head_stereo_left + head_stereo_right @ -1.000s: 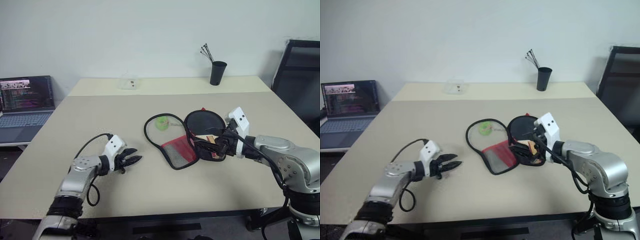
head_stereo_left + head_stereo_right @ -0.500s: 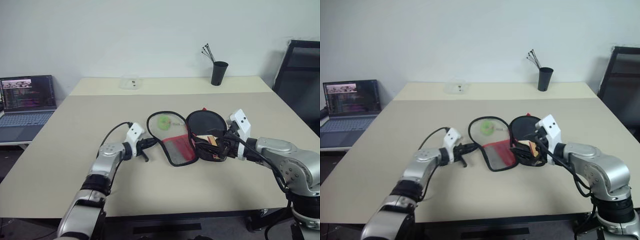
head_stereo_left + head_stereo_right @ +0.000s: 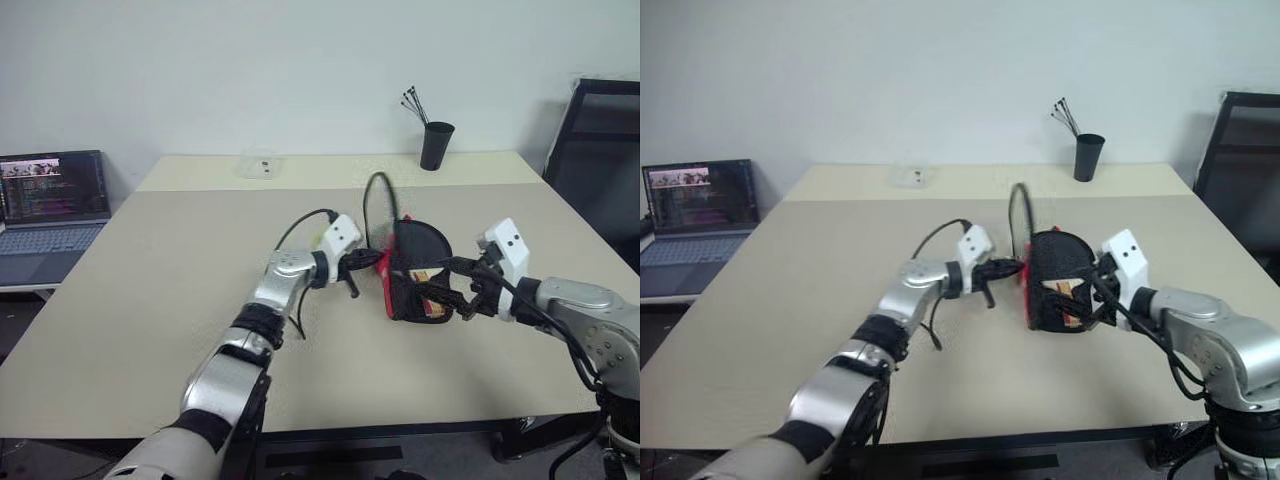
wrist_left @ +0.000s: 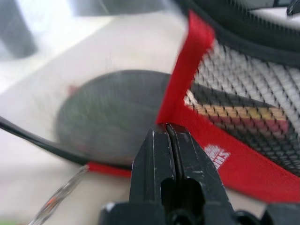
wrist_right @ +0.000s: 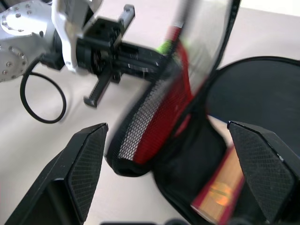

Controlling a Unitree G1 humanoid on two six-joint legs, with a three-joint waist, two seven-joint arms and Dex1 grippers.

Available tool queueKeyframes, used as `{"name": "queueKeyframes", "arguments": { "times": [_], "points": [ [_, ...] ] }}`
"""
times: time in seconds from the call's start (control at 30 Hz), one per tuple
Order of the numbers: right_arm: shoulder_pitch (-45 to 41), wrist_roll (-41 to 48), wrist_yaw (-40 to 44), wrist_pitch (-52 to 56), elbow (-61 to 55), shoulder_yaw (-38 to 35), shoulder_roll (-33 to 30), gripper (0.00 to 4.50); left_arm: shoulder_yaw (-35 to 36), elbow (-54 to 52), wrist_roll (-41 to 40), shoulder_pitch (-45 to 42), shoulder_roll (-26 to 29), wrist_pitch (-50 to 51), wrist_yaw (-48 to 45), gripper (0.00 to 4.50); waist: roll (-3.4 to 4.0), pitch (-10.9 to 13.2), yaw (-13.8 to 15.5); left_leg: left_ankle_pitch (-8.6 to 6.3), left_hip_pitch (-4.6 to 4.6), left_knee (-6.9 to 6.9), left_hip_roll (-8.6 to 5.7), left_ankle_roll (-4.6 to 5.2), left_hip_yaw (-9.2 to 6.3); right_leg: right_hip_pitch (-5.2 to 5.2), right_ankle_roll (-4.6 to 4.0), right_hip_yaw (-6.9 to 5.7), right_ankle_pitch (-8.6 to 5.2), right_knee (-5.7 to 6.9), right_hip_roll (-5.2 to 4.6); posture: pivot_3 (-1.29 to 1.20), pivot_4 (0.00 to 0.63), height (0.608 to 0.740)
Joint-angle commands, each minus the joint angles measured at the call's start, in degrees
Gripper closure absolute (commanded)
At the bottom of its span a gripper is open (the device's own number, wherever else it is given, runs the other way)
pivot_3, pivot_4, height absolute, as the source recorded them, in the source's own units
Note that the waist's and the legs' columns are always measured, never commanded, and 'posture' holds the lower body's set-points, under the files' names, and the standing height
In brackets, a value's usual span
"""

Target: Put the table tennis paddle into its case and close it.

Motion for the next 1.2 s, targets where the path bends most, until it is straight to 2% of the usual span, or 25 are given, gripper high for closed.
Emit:
{"name": "queueKeyframes", "arguments": {
  "times": [0.03,0.27,0.47,0.6,0.7,0.83,1.0,1.2],
  "points": [
    [-0.01,0.84,-0.82,-0.2,-2.11,-2.28,-1.22,0.0,0.4,4.89,2.1,-3.68,-1.05,-3.85,4.35,4.44,-0.01,0.01,-0.08,0.0,0.0,0.0,0.01,0.0,0.0,-0.01,0.0,0.0,0.0,0.0,0.02,0.0,0.15,0.74],
    [-0.23,-0.92,-2.77,-1.71,0.36,-1.94,-1.13,0.0,0.94,8.86,4.23,-4.19,-1.08,-6.76,9.11,4.44,-0.02,0.01,-0.06,0.0,0.0,-0.01,0.01,0.0,0.01,-0.02,0.01,0.01,0.0,0.0,0.02,0.0,0.15,0.74],
    [-3.61,-5.37,-4.72,-5.64,9.9,0.89,0.8,0.0,3.63,4.5,1.34,-0.43,2.27,-8.14,5.57,4.44,-0.03,0.02,-0.37,0.0,0.04,-0.01,0.03,0.0,0.05,-0.02,0.0,0.05,0.01,0.03,0.03,0.0,0.15,0.74],
    [-6.39,-8.22,-6.49,-8.3,18.05,1.84,4.07,0.0,6.87,-6.82,-5.34,6.98,5.56,-3.94,-4.07,4.44,-0.02,0.01,-0.59,0.01,0.1,-0.06,0.11,-0.01,0.07,-0.01,-0.01,0.08,0.01,0.05,0.08,0.0,0.15,0.74],
    [-9.25,-11.0,-7.43,-11.09,26.83,2.9,6.74,0.0,8.63,-21.74,-10.46,16.06,10.2,4.19,-8.49,4.44,-0.01,0.01,-1.22,0.02,0.11,-0.07,0.15,-0.03,0.1,-0.02,-0.07,0.14,0.04,0.06,0.07,0.0,0.15,0.74],
    [-12.19,-14.72,-7.21,-15.85,37.57,4.08,8.46,0.0,11.4,-38.25,-15.66,23.66,15.64,14.64,-8.53,4.44,-0.02,0.01,-1.4,0.02,0.13,-0.04,0.19,-0.03,0.06,-0.02,-0.34,0.17,0.2,0.1,0.06,0.0,0.15,0.74],
    [-14.91,-19.0,-4.28,-21.6,47.25,7.17,8.96,0.0,13.42,-51.66,-18.61,28.93,20.84,22.33,-6.95,4.44,-0.01,0.01,-1.27,0.02,0.14,-0.02,0.16,-0.03,0.09,0.01,-0.33,0.15,0.2,0.09,0.05,0.0,0.15,0.74],
    [-16.79,-22.97,-0.54,-25.58,54.6,10.42,9.5,0.0,13.3,-59.15,-19.9,30.01,22.89,26.98,-5.22,4.44,-0.03,0.0,-1.27,0.01,0.14,-0.02,0.16,-0.02,0.09,0.02,-0.33,0.18,0.21,0.08,-0.01,0.0,0.15,0.74]
  ]
}}
